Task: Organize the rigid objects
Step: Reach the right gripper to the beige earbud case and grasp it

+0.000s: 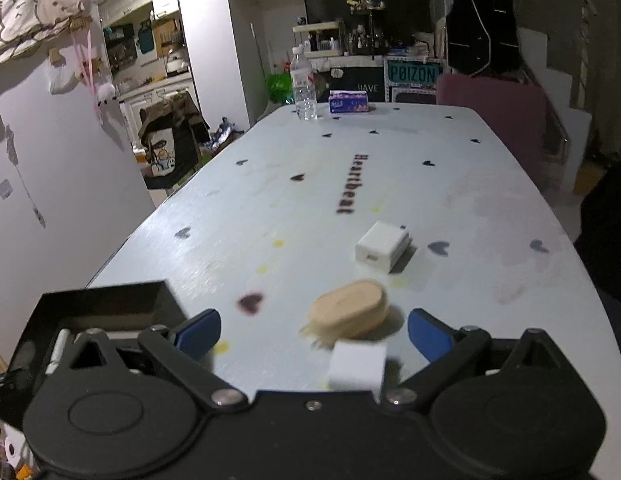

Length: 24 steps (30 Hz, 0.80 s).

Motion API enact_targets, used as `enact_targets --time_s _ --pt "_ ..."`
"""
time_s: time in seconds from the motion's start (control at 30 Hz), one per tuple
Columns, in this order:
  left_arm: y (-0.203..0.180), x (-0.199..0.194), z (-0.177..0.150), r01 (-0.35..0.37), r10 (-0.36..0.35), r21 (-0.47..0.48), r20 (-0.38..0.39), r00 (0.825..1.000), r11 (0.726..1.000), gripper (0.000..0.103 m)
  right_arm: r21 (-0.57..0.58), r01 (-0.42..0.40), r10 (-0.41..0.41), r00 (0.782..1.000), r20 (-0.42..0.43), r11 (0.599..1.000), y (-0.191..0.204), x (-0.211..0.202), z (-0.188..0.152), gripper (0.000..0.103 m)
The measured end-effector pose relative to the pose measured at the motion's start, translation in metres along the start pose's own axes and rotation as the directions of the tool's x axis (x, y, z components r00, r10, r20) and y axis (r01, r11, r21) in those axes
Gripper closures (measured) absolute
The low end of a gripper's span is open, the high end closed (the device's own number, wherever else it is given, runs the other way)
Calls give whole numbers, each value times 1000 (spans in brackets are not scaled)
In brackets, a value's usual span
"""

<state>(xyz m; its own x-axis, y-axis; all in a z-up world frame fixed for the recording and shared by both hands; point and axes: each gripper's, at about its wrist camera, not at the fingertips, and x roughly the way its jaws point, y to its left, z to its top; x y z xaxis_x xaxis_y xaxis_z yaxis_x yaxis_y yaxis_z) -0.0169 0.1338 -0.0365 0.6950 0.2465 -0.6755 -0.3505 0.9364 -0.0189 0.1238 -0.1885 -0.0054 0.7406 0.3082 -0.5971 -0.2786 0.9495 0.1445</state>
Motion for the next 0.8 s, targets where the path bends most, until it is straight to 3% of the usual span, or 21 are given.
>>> enact_targets --time_s 0.13,0.4,0.57,0.8 --pt "0 0 0 0 0 0 0 1000 1000 100 -5 -40 40 999 0 999 -17 24 8 2" --pt "0 0 0 -1 1 1 1 1000 1000 100 38 -37 38 999 -37 999 -31 79 20 4" --pt "0 0 0 0 0 0 0 1000 1000 100 70 -53 60 992 -109 996 -29 107 15 6" --pt "2 1 1 2 -2 -4 2 1000 1000 100 74 -96 107 978 -179 993 -20 99 5 9"
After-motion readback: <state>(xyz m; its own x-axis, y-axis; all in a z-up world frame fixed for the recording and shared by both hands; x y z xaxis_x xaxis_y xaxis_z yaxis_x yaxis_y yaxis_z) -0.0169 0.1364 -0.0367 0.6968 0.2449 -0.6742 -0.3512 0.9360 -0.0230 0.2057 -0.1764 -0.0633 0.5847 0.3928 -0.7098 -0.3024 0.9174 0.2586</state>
